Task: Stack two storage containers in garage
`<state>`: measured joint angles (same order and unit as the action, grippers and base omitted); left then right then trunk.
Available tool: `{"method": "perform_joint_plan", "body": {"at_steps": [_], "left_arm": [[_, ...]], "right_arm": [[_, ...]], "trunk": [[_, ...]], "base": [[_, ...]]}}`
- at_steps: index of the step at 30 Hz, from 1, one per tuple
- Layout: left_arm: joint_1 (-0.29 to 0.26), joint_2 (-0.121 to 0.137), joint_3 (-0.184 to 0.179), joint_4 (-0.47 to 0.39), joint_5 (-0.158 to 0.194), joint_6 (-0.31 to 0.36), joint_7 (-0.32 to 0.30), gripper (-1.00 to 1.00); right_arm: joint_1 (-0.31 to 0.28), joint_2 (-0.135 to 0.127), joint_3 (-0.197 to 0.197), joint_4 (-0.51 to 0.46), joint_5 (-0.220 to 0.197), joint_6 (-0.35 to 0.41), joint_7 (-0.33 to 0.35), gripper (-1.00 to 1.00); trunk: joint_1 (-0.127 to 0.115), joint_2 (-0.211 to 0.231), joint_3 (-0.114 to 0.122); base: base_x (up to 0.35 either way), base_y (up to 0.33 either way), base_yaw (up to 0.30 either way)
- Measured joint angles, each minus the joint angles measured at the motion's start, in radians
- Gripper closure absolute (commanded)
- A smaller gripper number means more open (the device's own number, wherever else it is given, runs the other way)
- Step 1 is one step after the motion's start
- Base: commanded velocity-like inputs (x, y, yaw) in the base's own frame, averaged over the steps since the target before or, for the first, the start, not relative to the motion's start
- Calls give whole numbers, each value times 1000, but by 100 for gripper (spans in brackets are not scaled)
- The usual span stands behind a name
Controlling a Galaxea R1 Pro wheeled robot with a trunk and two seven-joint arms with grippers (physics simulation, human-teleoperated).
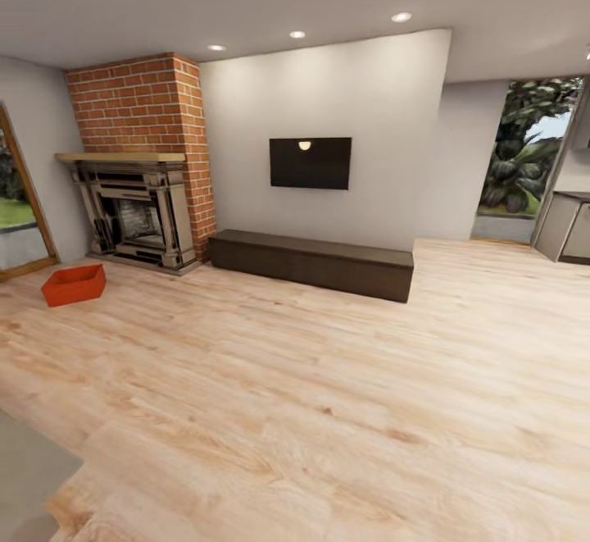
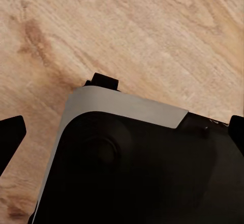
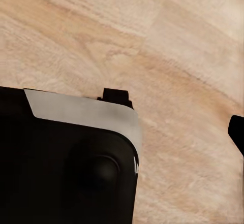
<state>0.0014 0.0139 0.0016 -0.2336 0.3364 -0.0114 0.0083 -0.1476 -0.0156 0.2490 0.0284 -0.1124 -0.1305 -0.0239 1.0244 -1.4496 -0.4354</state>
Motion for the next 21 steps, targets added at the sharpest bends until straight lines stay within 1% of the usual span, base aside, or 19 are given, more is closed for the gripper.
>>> {"method": "perform_joint_plan", "body": {"at_steps": [14,17,21], "left_arm": [[0,0,0,2,0,0,0,-100],[0,0,0,2,-1,0,0,-100],[0,0,0,3,-1,1,0,-100]], "right_arm": [[0,-2,5,0,-1,0,0,-100],[0,-2,4,0,-1,0,0,-100],[0,-3,3,0,-2,0,0,-100]], "trunk": [[0,0,0],[0,0,0],[0,0,0]], "base": [[323,0,272],[323,0,118],[323,0,28]]}}
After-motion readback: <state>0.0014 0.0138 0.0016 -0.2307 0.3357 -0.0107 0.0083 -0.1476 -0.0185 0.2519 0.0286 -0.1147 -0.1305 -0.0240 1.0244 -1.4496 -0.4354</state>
